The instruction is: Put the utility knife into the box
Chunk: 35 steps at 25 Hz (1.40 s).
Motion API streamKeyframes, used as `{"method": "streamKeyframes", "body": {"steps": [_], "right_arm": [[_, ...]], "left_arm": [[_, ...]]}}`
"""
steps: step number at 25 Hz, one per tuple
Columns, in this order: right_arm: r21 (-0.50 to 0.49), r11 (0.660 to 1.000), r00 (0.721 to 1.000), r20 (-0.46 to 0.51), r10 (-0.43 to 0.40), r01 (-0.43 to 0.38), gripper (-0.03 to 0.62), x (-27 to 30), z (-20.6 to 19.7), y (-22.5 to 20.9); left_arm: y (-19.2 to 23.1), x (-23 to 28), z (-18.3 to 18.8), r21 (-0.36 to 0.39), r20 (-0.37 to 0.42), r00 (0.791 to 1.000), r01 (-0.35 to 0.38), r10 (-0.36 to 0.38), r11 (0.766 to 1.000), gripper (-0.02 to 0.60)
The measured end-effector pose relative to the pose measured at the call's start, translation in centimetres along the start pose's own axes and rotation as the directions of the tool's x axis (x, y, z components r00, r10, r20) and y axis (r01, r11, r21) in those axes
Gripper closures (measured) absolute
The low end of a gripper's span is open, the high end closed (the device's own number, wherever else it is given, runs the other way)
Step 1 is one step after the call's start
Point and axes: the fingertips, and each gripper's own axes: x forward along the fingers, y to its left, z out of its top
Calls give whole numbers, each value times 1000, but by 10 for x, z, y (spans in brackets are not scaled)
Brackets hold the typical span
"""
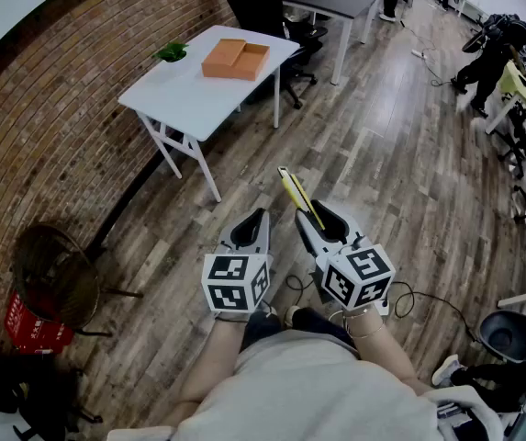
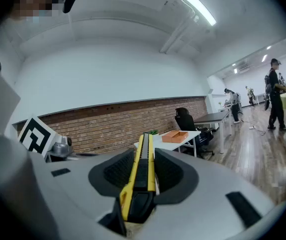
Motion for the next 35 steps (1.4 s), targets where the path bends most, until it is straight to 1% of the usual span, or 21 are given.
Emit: {"method": "streamKeyframes", "body": {"steps": [3, 5, 9, 17, 21, 27, 35], "right_arm": [[7, 1000, 1000, 0, -13, 13, 467, -5, 0, -8], [-1, 1000, 1000, -2, -23, 23, 467, -5, 2, -13], [-17, 999, 1000, 4, -30, 30, 467, 3, 6, -22], [-16, 1000, 1000, -15, -2, 2, 467, 15, 2, -29], [15, 1000, 1000, -8, 23, -23, 465, 15, 2, -31], [28, 999, 999, -20, 30, -30, 465, 3, -5, -47], [64, 997, 999, -28, 42, -40, 465, -13, -21, -74]], "left_arm": [[1, 5, -2, 39, -24, 1000, -15, 16, 999, 568], [-2, 9, 1, 54, -20, 1000, 6, -5, 999, 568], [-3, 19, 8, 55, -4, 999, 39, -39, 998, 568], [-1, 34, 6, 28, -18, 999, 33, -33, 999, 568], [-3, 38, 4, 0, -16, 999, 44, -44, 999, 568], [-18, 51, -3, -19, -22, 998, 56, -56, 998, 568], [-34, 59, -21, -35, -31, 999, 20, -22, 999, 568]]}}
